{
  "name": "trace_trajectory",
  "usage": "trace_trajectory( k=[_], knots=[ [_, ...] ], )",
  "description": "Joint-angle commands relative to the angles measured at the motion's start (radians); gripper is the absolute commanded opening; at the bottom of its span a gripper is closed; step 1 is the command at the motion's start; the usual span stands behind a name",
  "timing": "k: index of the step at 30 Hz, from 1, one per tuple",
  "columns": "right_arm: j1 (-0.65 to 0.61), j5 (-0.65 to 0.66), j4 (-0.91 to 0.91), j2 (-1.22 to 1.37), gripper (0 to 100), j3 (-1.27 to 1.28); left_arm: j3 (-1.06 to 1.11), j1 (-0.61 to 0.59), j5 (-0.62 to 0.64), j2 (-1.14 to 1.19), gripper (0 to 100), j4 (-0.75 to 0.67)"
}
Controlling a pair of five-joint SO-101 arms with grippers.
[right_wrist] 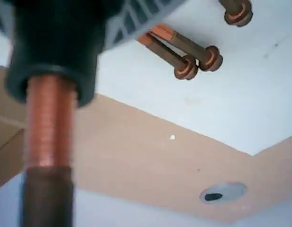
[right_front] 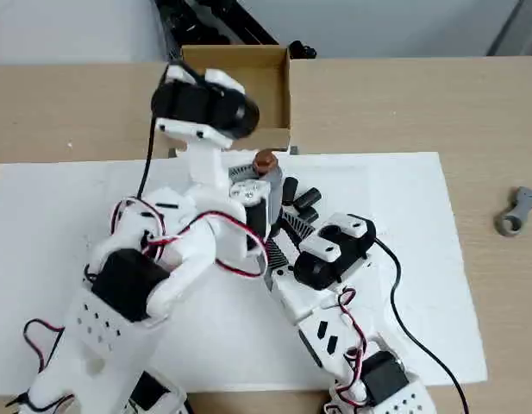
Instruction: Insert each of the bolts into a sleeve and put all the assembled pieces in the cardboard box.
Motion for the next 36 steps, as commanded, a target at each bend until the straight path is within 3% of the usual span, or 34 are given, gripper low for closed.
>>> trace_trajectory(
  k=[1, 10, 19, 28, 32, 36],
  knots=[
    [-0.008, -0.008, -0.015, -0.010, 0.5, -0.037, 0.010, 0.032, -0.018, -0.026, 0, -0.003],
    [-0.008, -0.008, -0.015, -0.010, 0.5, -0.037, 0.070, 0.032, -0.146, -0.026, 1, -0.003],
    [-0.008, -0.008, -0.002, -0.010, 0.5, -0.041, 0.067, 0.023, -0.138, -0.026, 17, 0.109],
    [-0.004, -0.008, 0.022, -0.007, 0.4, -0.083, 0.018, -0.150, -0.140, -0.026, 19, 0.204],
    [0.067, -0.008, 0.074, -0.005, 0.4, -0.132, -0.021, -0.172, -0.137, -0.028, 20, 0.293],
    [0.133, -0.008, 0.081, 0.028, 0.4, -0.209, -0.154, -0.273, -0.141, -0.028, 20, 0.348]
  ],
)
